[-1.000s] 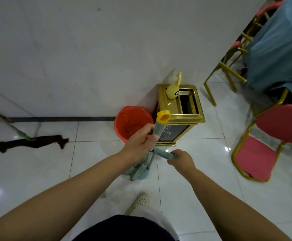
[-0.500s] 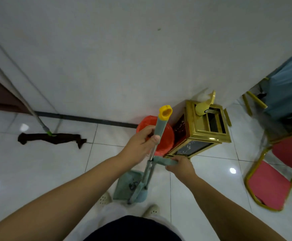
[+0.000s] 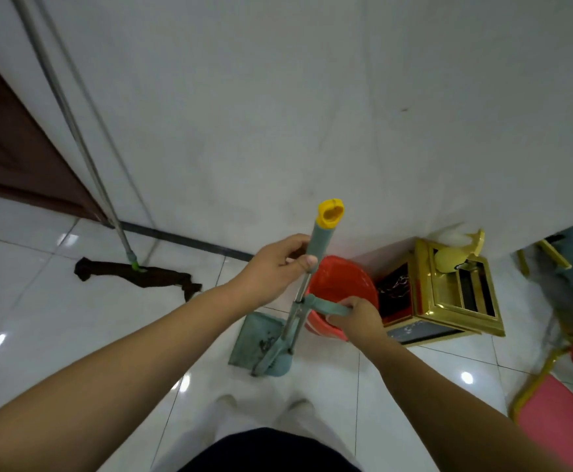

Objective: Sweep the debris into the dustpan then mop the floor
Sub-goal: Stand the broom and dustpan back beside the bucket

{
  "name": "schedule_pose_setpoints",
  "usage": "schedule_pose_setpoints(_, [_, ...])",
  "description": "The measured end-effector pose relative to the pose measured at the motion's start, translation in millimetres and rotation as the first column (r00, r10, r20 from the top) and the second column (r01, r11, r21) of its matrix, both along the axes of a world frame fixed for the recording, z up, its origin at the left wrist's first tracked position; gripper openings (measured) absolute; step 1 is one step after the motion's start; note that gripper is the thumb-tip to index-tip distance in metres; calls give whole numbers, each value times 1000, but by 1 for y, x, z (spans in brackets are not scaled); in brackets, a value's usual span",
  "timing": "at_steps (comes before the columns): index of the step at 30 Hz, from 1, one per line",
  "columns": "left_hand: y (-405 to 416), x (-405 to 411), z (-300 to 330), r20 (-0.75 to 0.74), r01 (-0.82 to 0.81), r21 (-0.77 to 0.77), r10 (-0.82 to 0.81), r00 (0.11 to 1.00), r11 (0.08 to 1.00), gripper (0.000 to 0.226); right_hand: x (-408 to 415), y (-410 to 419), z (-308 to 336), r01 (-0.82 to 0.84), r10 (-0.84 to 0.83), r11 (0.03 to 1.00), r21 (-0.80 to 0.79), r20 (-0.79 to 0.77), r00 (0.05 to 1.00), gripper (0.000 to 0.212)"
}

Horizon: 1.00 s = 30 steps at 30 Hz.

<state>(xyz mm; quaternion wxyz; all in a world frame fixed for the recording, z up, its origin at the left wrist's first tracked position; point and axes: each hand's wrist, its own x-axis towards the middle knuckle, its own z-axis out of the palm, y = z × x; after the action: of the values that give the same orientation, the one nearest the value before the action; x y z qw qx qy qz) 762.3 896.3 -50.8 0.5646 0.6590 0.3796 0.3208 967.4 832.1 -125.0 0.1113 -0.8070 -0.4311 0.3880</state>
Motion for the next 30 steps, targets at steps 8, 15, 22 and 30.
schedule_pose_setpoints(8, [68, -1, 1, -49, -84, 23, 85, 995, 996, 22, -7, 79, -13, 18, -17, 999, 34, -39, 999, 19])
schedule_pose_setpoints(15, [133, 12, -8, -126, -165, 5, 164, 978, 986, 29, 1, 161, -30, -75, 74, 997, 33, 17, 997, 24])
schedule_pose_setpoints(22, [176, 31, -14, -187, -232, -25, 224, 957, 972, 31, 24, 220, -40, -266, 266, 964, -1, 22, 964, 27])
schedule_pose_setpoints(30, [197, 49, -21, -212, -299, -44, 284, 935, 953, 32, 39, 250, -44, -348, 349, 936, -51, 0, 937, 30])
